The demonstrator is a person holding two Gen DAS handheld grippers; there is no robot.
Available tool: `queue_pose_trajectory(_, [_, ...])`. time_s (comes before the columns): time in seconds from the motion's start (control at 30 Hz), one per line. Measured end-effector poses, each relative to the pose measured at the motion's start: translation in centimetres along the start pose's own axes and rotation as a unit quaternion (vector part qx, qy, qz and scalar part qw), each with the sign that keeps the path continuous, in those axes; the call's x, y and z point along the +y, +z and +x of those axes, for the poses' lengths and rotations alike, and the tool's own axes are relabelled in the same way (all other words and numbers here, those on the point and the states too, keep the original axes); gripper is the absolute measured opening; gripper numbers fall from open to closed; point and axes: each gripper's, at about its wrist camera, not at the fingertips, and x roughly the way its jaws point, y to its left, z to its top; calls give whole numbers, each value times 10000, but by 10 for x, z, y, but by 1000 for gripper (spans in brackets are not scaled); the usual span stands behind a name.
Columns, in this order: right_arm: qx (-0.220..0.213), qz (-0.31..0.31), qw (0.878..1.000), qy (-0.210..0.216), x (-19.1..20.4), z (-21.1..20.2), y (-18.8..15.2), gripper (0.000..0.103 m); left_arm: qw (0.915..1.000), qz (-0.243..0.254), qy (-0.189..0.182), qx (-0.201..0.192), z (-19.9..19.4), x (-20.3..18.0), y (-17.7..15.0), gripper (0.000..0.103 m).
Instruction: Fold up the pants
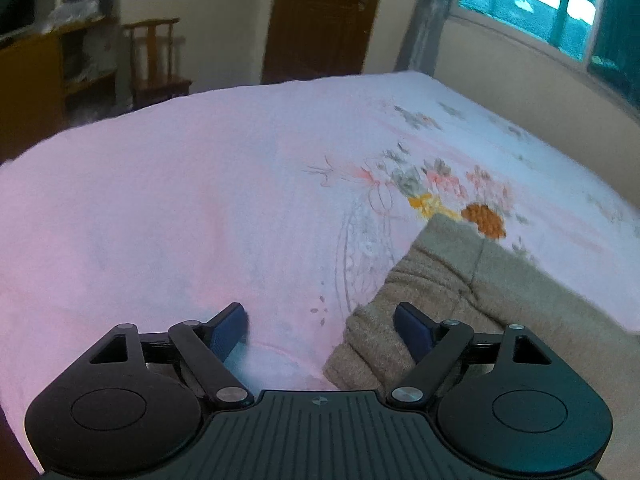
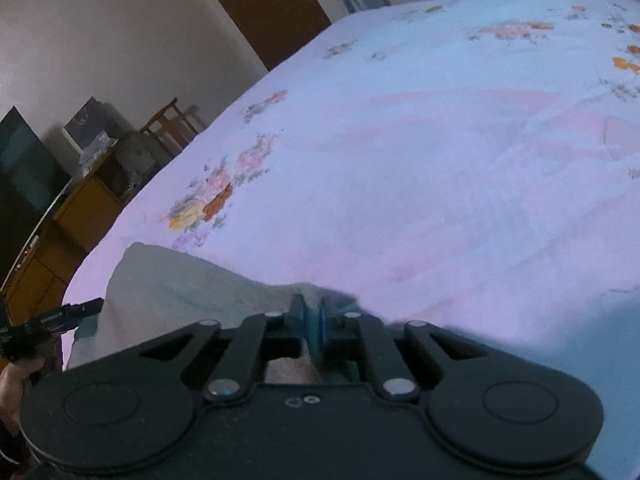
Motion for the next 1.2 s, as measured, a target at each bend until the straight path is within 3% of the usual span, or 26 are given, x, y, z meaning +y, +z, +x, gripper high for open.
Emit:
queue_pose_trajectory(0.07, [-9,213,9995,-229,-11,-3,0,1,9998,-173,-32,69,2,3,1,84])
queue_pose_trajectory(0.17, [-352,533,9977,-229,-20,-29,0,5,9998,-191,-1,-47,-11,2,4,84])
queue_pose_trajectory(0.3, [-555,432,9975,12,-8,-56,-2,5,9998,-72,-94,-174,-26,-3,-2,84])
queue_pose_trajectory(0.4, [-454,212,9985,215,7,-50,-7,6,9999,-20,-78,-124,-18,-2,-10,88])
queue_pose_trajectory(0.43, [-307,104,9994,128,11,-41,-10,5,9999,-85,-75,-91,-13,2,-12,93])
queue_pose_trajectory(0.5, [236,-92,9981,-568,10,-12,-19,0,9996,-268,-123,19,-7,8,-10,98])
queue_pose_trajectory(0.53, [146,-53,9978,-642,8,-13,-20,0,9995,-273,-129,58,-9,9,-7,98])
queue_pose_trajectory(0.7, [-487,-225,9937,-985,30,-50,-20,8,9995,78,-20,-297,-44,3,1,98])
queue_pose_trajectory(0.8, [-615,-308,9938,-874,44,-69,-31,8,9989,142,-342,-276,-57,-11,-5,98])
queue_pose_trajectory(1.0, [-533,-320,9952,-758,79,-59,-53,12,9943,614,-837,-239,-69,-64,-26,98])
queue_pose_trajectory(1.1, [-510,-357,9972,-414,99,-44,-59,12,9918,1093,-619,-225,-62,-81,-36,98])
queue_pose_trajectory(1.2, [-38,-1034,9915,-788,118,-17,-73,12,9874,1544,-349,-36,-51,-84,-46,103])
